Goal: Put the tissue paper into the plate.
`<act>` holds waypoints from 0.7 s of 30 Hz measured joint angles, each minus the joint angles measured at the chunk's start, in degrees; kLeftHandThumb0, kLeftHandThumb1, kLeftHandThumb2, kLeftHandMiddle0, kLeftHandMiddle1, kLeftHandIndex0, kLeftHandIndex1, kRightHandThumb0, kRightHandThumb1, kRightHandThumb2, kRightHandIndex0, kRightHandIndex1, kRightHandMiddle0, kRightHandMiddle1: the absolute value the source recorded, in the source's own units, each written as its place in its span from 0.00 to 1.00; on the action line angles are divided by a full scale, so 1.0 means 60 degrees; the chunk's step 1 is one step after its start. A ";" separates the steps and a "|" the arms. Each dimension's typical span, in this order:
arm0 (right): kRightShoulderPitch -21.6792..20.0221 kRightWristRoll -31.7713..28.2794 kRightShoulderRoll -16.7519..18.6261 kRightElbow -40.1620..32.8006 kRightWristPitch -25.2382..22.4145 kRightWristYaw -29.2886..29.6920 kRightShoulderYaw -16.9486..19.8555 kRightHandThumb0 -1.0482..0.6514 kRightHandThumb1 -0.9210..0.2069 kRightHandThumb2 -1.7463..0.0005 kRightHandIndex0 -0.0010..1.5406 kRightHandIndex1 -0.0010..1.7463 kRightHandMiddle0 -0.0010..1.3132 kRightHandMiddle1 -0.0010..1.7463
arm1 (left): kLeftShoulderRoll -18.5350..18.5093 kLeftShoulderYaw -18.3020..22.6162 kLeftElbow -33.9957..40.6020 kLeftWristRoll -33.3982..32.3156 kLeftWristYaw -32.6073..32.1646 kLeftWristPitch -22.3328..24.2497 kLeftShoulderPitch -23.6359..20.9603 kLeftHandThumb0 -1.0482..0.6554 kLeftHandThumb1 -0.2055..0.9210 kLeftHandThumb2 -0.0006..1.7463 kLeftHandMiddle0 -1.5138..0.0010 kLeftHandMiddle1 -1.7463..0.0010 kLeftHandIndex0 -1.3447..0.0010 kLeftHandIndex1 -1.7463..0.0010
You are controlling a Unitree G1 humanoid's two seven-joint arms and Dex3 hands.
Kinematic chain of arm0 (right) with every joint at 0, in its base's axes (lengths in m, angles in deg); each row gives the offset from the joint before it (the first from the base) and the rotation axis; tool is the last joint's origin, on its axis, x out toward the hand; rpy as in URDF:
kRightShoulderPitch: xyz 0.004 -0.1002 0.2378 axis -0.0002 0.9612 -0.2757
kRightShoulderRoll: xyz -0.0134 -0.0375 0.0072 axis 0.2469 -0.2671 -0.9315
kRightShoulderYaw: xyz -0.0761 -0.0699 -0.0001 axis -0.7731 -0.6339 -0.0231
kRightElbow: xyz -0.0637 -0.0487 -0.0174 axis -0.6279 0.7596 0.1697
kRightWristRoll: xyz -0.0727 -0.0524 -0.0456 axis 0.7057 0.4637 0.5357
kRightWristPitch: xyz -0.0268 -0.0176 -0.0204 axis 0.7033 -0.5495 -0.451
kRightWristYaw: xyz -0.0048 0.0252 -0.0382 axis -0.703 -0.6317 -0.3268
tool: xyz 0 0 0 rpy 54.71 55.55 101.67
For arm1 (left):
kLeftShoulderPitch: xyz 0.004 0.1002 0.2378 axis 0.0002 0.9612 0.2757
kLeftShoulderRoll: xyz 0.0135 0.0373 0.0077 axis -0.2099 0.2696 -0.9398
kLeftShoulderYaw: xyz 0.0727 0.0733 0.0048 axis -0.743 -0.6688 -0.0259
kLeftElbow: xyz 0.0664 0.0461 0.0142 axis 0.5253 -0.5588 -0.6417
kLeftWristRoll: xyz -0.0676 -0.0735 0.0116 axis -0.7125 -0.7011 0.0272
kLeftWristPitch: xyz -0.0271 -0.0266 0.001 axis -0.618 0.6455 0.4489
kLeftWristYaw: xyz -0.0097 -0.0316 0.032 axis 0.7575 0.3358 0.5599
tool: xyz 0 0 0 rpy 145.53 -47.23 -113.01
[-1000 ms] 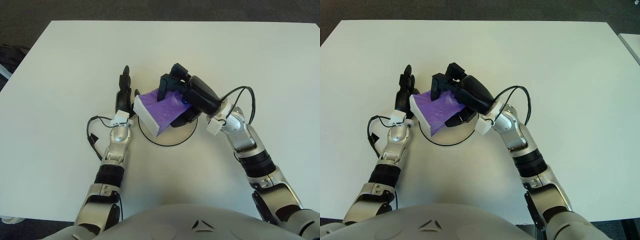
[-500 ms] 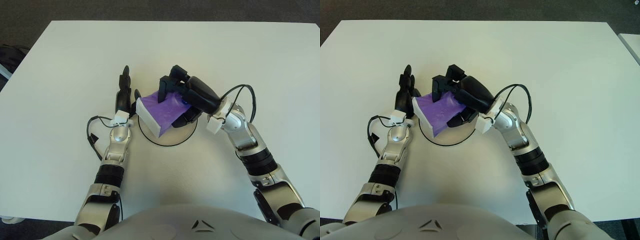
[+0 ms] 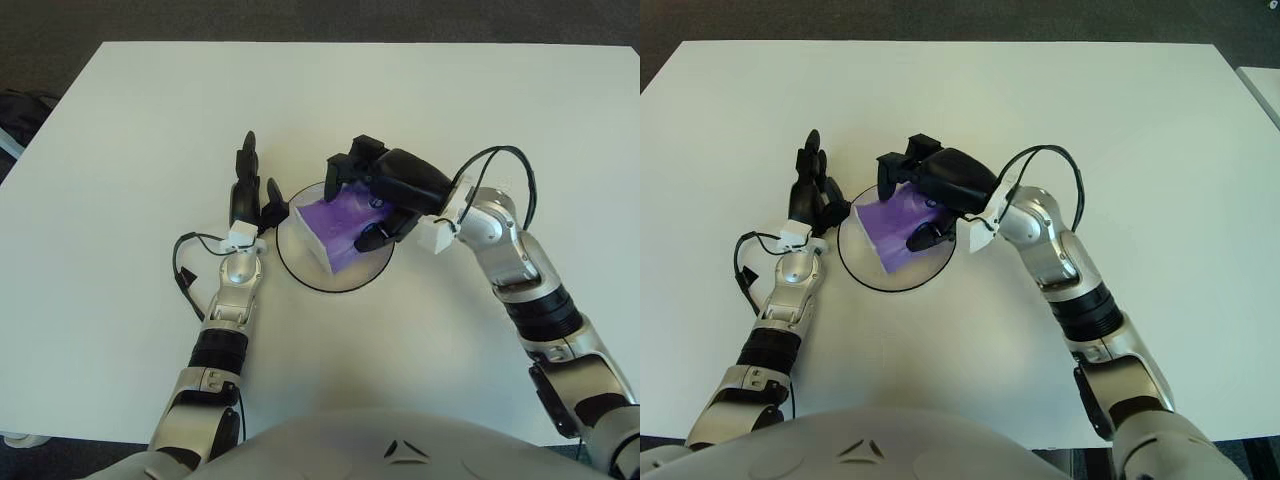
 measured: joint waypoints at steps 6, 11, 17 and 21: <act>-0.0255 0.0004 -0.0207 0.0001 0.0056 -0.0061 0.0005 0.00 0.00 0.66 0.00 0.02 0.00 0.01 | 0.0000 0.0016 0.0044 -0.0036 0.0093 0.0015 0.0019 0.09 1.00 0.58 0.93 1.00 1.00 0.85; -0.0364 -0.0076 -0.0272 0.0060 0.0309 -0.0058 0.0005 0.00 0.00 0.66 0.00 0.00 0.00 0.00 | 0.0015 0.0042 0.0111 -0.0110 0.0137 0.0085 0.0065 0.09 1.00 0.57 0.93 1.00 1.00 0.84; -0.0514 -0.0162 -0.0393 0.0192 0.0619 -0.0060 0.0011 0.00 0.00 0.66 0.00 0.00 0.00 0.00 | 0.0046 0.0102 0.0222 -0.0215 0.0149 0.0093 0.0172 0.09 1.00 0.57 0.93 1.00 1.00 0.83; -0.0641 -0.0449 -0.0510 0.0392 0.1065 -0.0133 0.0013 0.00 0.00 0.66 0.00 0.00 0.00 0.00 | 0.0049 0.0104 0.0259 -0.0212 0.0147 0.0072 0.0208 0.09 1.00 0.57 0.93 1.00 1.00 0.84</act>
